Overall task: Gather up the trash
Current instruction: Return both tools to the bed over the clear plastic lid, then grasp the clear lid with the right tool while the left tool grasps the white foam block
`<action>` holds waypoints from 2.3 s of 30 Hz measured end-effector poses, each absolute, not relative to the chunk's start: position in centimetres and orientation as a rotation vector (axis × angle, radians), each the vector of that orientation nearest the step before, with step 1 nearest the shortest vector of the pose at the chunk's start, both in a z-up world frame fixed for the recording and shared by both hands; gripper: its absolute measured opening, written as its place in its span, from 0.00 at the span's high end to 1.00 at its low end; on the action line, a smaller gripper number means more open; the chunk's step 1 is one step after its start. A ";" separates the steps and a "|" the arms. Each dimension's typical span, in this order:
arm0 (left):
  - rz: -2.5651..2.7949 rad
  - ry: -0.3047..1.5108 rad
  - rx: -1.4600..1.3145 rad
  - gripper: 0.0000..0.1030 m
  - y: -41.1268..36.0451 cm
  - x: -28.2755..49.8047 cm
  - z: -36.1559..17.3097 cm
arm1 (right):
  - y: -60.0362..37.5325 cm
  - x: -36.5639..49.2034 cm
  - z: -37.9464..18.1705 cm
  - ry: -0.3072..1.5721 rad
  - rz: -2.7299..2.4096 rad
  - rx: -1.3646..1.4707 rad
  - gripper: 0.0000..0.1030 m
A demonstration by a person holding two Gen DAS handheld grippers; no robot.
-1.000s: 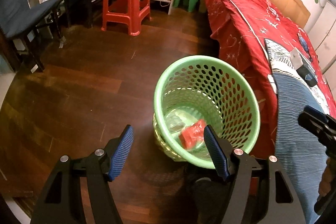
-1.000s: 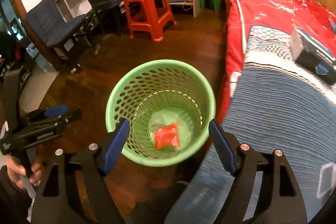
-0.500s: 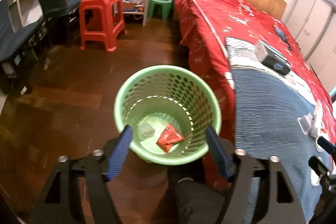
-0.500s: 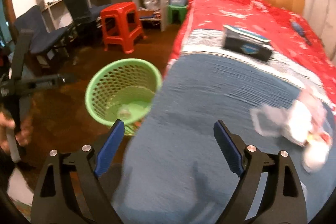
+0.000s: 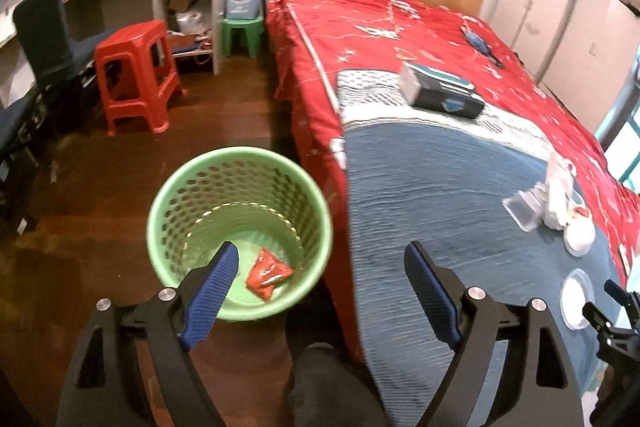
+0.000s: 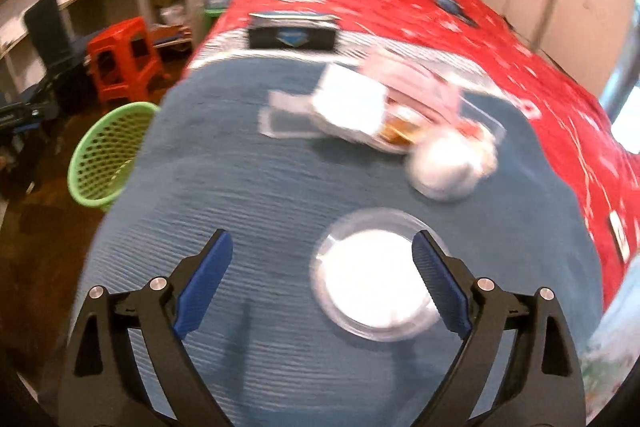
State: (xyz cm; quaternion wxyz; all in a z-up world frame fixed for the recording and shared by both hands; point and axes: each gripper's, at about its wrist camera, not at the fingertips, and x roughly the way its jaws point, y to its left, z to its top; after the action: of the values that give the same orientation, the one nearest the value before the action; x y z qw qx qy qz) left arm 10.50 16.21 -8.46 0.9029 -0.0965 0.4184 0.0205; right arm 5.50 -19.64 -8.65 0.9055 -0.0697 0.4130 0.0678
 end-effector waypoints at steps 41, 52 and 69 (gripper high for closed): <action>-0.356 0.891 0.148 0.20 -10.9 19.0 -7.2 | -27.5 6.2 -11.5 0.911 0.140 0.048 0.10; -0.283 0.943 0.244 0.16 -17.4 22.4 -9.0 | -29.5 5.3 -11.2 0.894 0.146 0.090 0.10; -0.243 0.989 0.241 0.46 -19.4 24.1 -11.3 | -30.1 4.7 -11.2 0.888 0.155 0.105 0.10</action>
State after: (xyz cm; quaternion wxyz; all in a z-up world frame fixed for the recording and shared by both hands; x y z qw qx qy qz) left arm 24.15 -19.44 -11.27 0.8662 0.1153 0.4721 -0.1162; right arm 4.71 -30.14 -11.18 0.8988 0.0508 0.4289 0.0747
